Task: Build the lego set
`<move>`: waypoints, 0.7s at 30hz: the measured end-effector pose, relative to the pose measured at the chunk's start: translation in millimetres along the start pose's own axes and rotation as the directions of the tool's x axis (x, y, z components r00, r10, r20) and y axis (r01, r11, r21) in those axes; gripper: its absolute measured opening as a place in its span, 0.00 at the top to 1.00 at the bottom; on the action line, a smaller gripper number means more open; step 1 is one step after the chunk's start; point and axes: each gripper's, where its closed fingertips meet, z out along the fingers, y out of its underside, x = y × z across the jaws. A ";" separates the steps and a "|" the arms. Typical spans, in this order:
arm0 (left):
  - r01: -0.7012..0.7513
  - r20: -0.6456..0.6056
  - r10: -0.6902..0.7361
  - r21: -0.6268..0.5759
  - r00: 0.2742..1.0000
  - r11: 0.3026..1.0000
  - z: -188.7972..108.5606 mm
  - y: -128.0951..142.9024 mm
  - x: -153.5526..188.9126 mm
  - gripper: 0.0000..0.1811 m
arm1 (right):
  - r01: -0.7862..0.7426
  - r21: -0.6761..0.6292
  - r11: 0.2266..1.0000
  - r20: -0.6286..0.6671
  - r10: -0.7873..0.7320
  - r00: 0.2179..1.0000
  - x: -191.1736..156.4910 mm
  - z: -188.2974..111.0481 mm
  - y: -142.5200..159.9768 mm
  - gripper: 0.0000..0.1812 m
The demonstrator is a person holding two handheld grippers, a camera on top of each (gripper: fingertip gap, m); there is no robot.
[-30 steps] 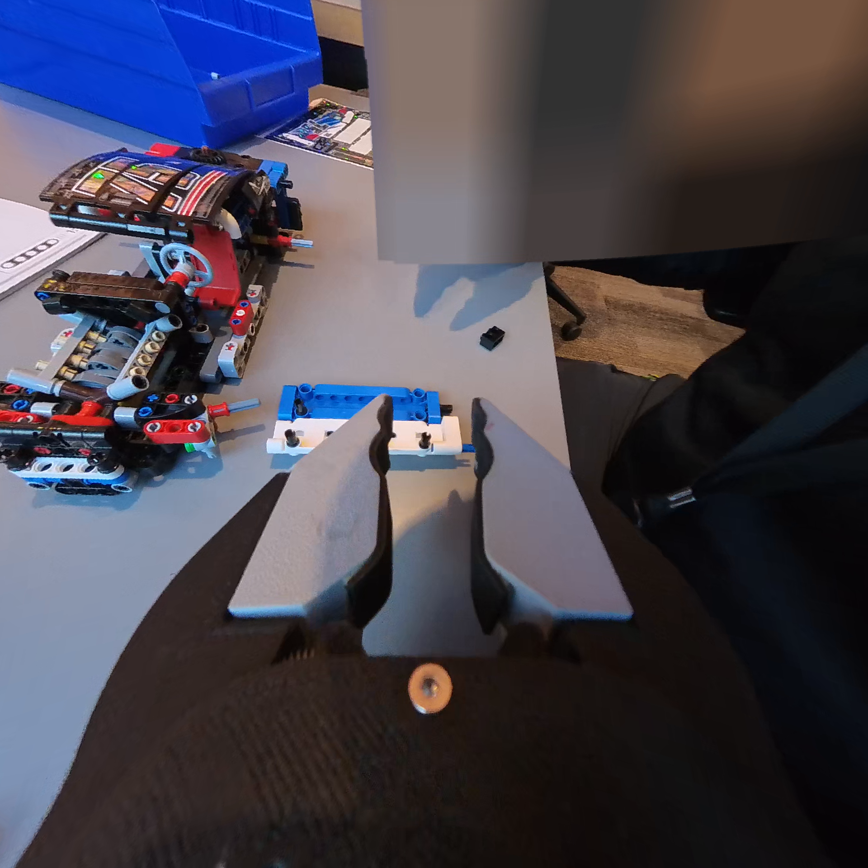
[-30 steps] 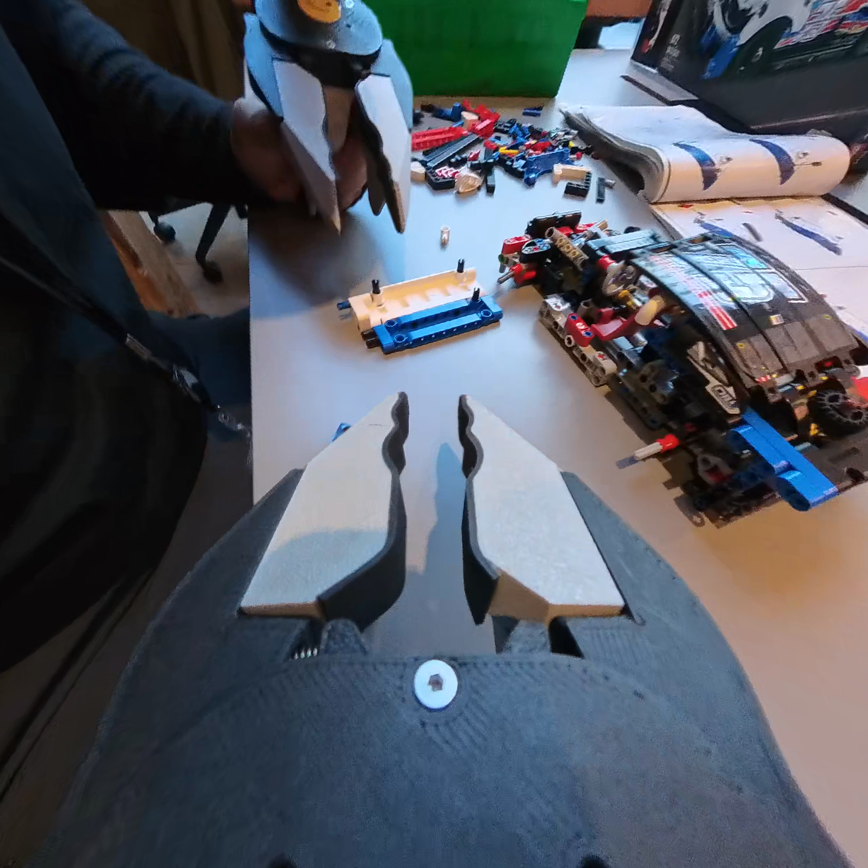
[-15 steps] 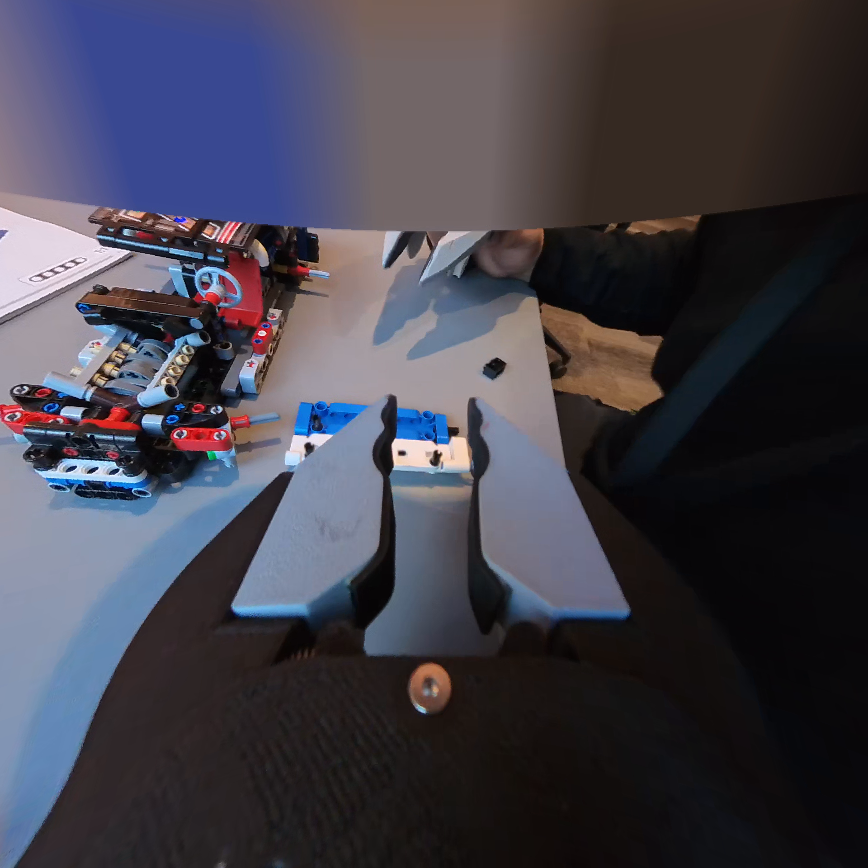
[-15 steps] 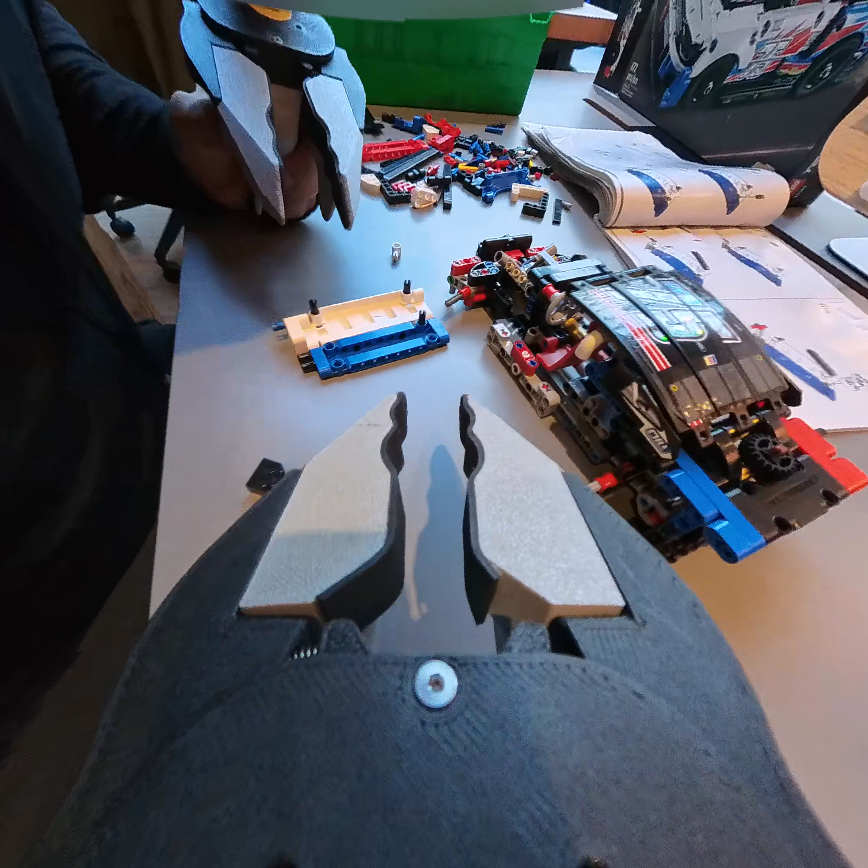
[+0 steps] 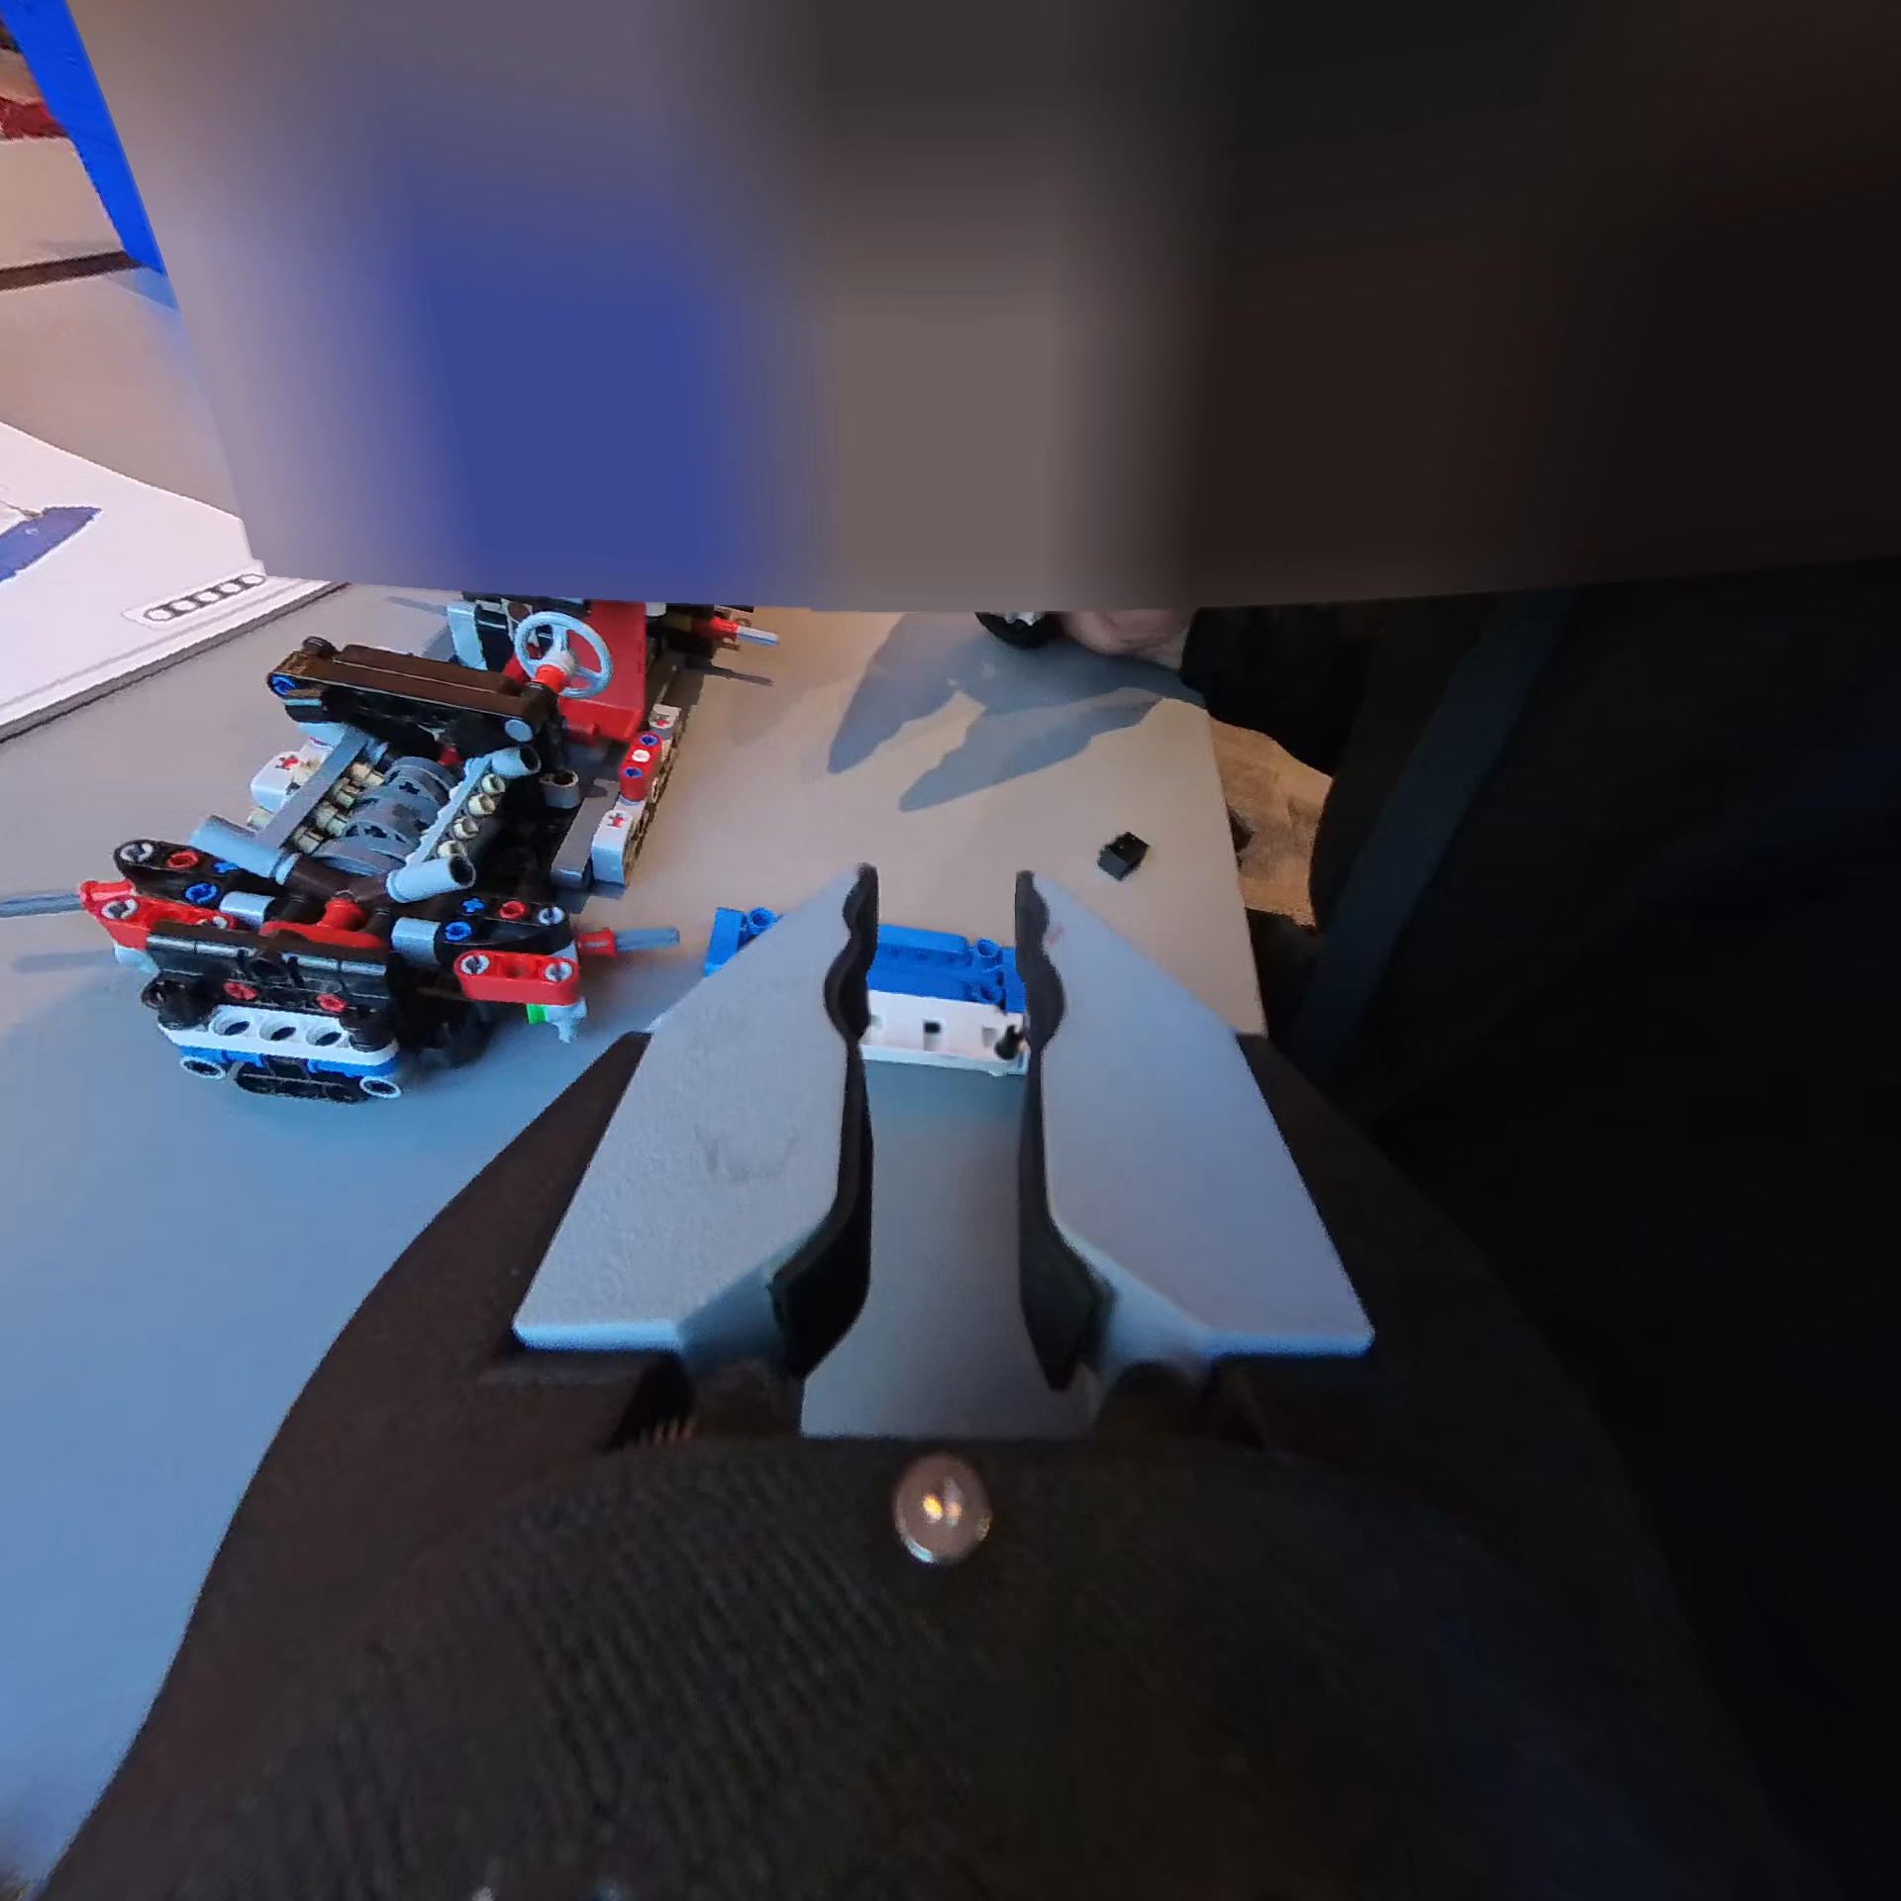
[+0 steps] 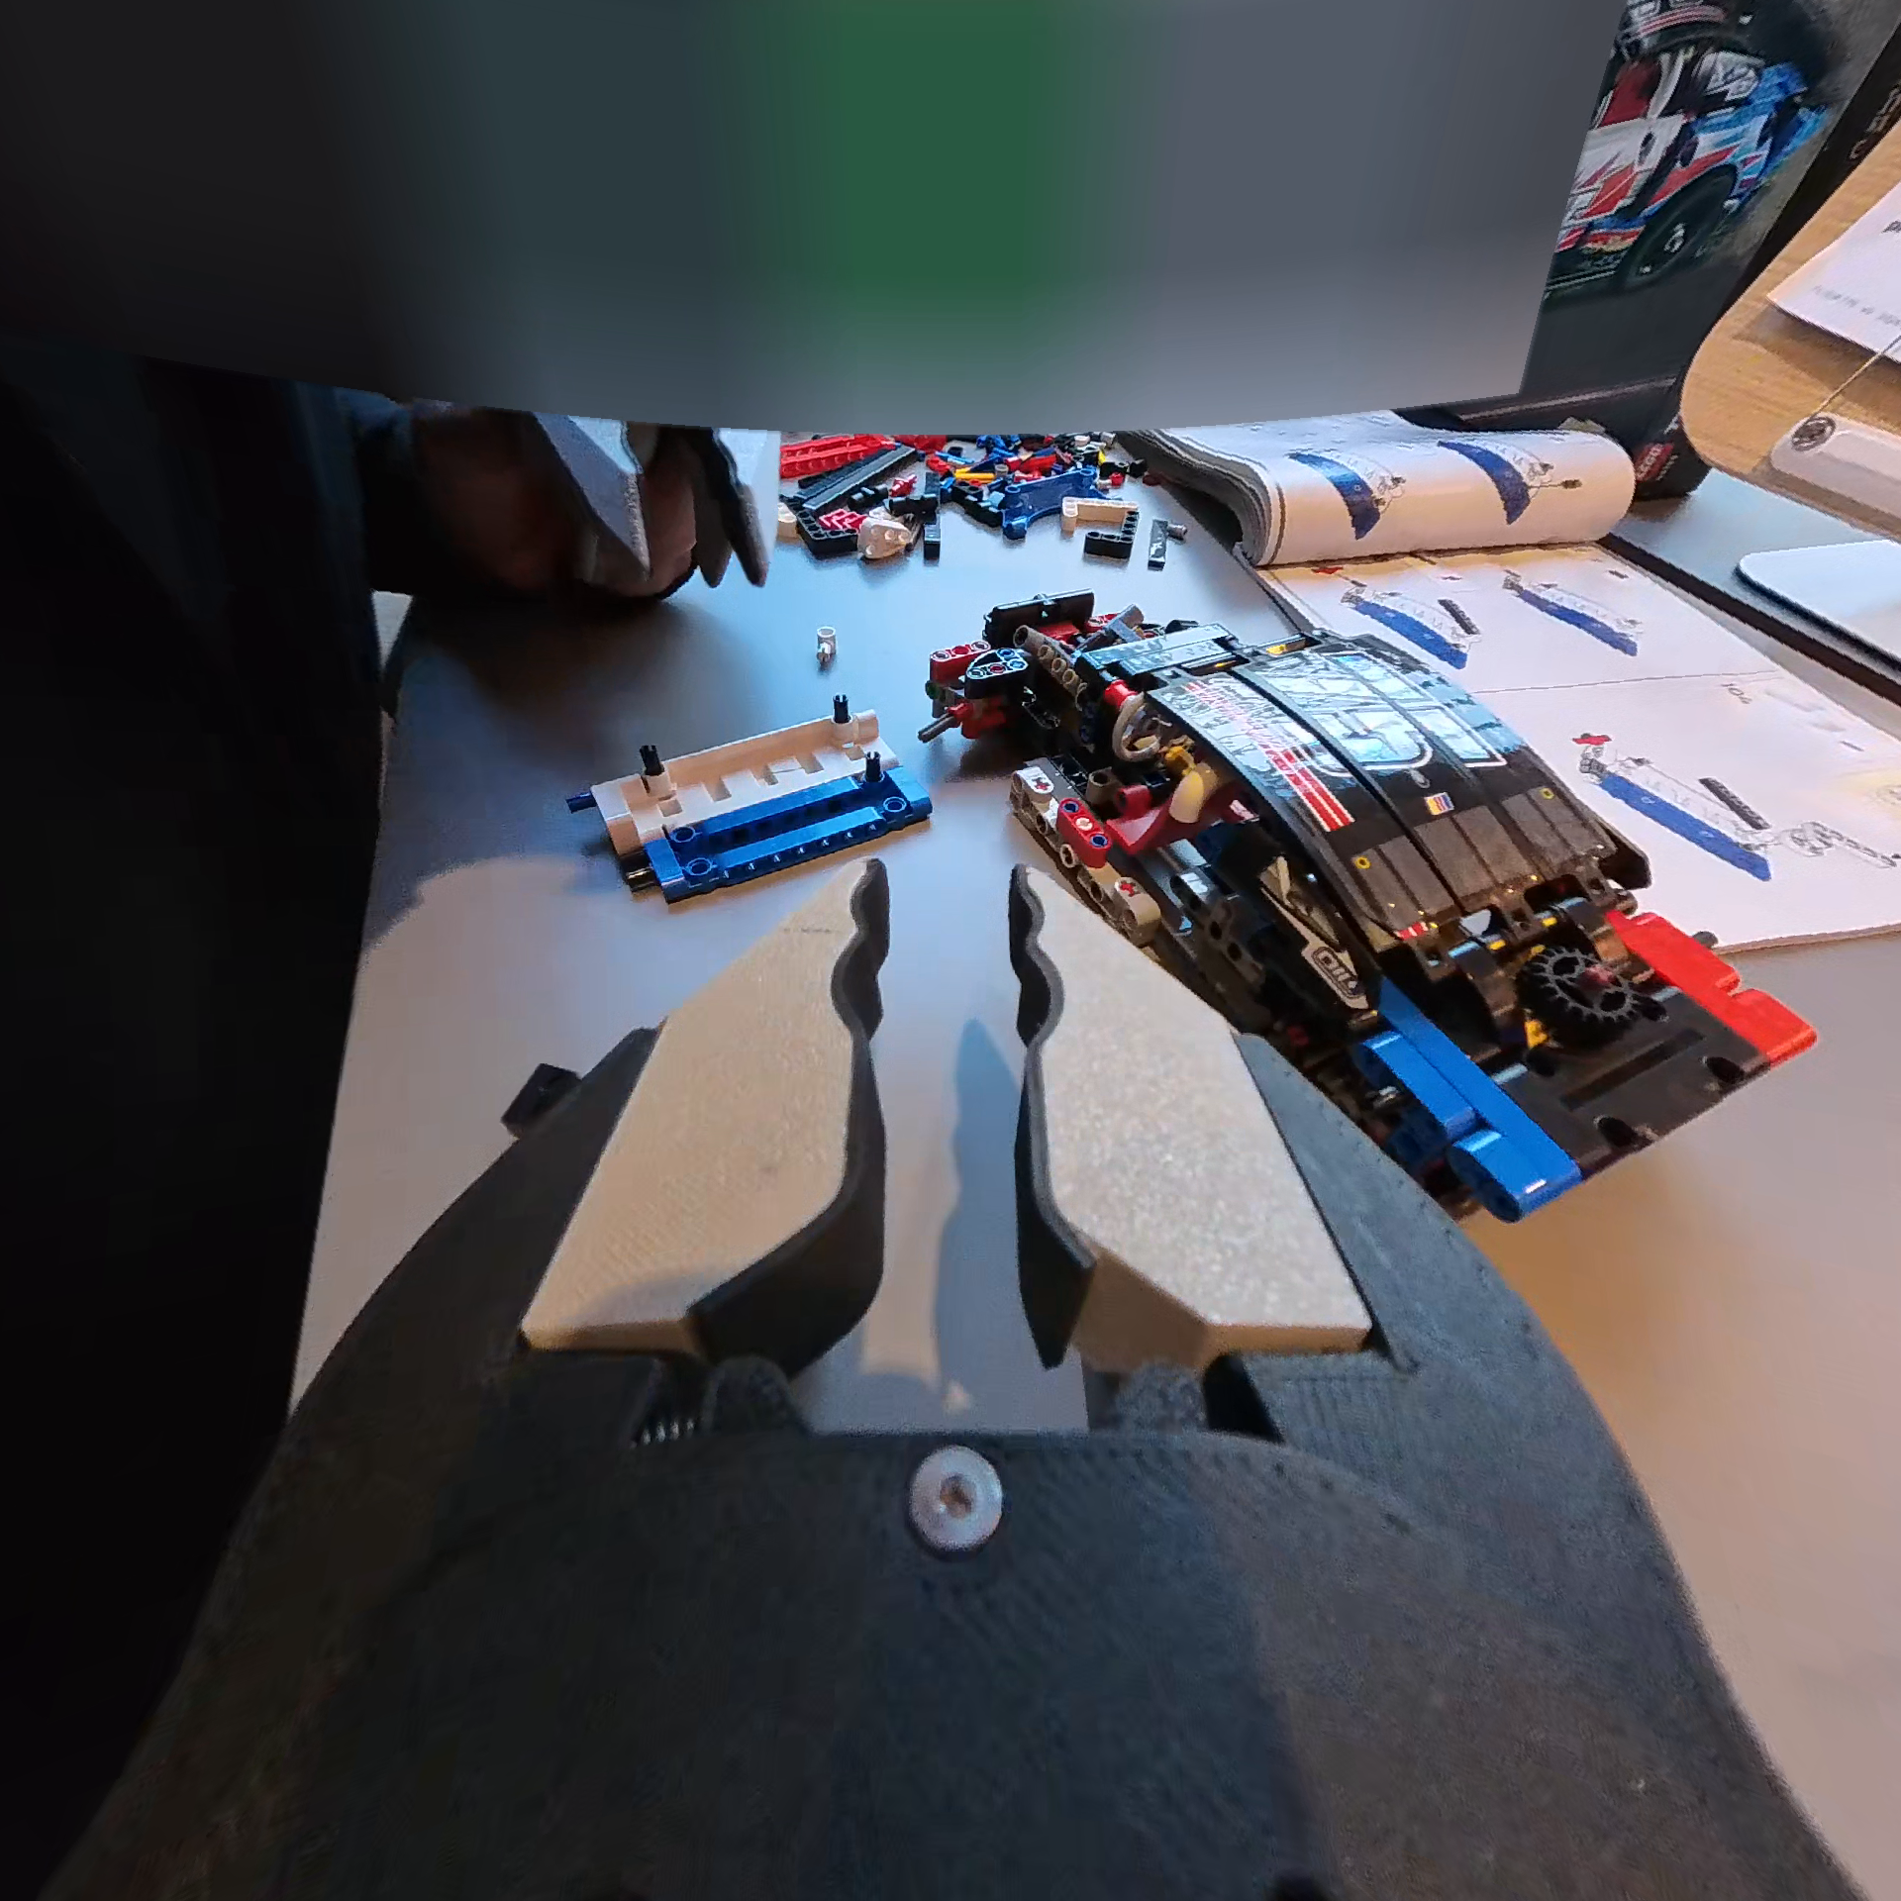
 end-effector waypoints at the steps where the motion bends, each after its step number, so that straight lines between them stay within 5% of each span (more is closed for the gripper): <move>1: 0.003 0.001 -0.003 0.003 1.000 1.000 0.2 -0.6 -1.2 0.87 | -0.001 0.001 1.000 0.003 0.001 1.000 0.1 0.1 -0.1 0.88; 21: 0.034 0.001 -0.034 0.045 0.999 0.998 -2.5 -6.8 -7.3 0.88 | 0.001 0.016 1.000 -0.013 0.000 1.000 3.4 -1.0 -1.8 0.89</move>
